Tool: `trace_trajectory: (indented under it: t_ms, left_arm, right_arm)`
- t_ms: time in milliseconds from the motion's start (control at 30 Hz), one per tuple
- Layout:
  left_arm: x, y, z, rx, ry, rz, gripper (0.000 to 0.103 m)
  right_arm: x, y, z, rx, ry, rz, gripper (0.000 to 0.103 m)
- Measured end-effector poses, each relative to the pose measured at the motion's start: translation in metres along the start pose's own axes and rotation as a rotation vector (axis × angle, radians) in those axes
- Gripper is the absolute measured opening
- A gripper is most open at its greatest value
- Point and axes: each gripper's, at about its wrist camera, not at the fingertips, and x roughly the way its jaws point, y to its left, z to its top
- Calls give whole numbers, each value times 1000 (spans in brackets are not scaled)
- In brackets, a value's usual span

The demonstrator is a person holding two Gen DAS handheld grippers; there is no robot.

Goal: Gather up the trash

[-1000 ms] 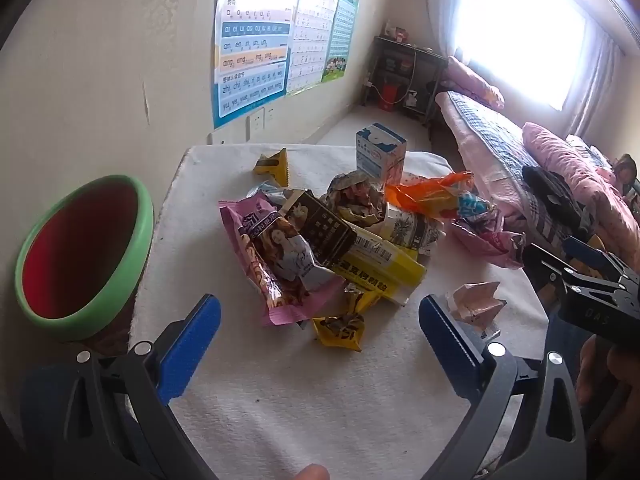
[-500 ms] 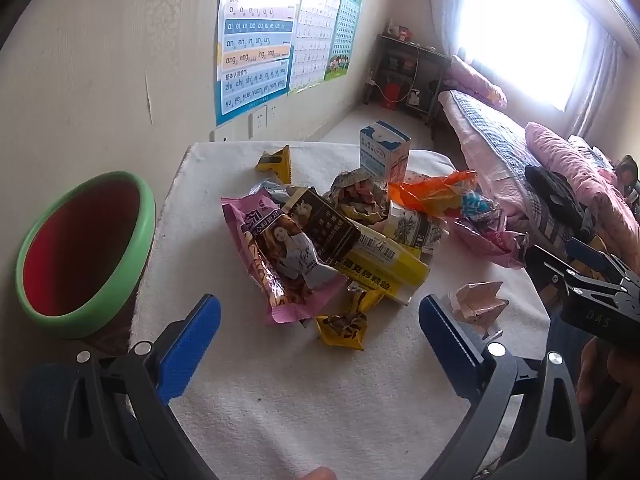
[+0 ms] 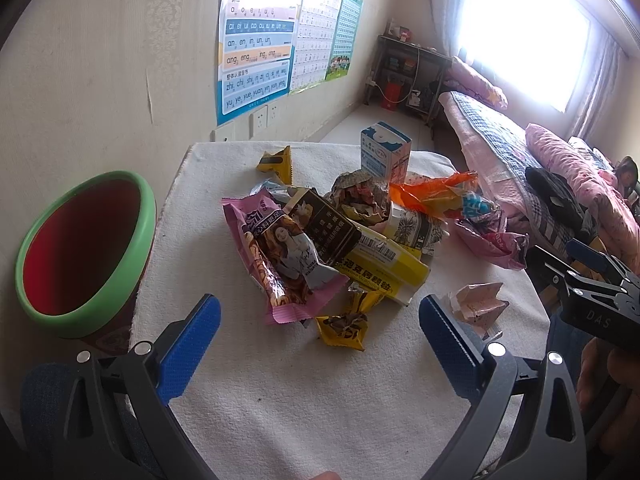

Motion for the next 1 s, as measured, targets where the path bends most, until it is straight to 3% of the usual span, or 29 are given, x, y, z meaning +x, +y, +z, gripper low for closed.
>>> trace_trajectory:
  t_ms: [1000]
  left_arm:
    - [5, 4, 0, -6, 11, 6, 95]
  right_arm:
    - [0, -2, 1, 5, 3, -5, 99]
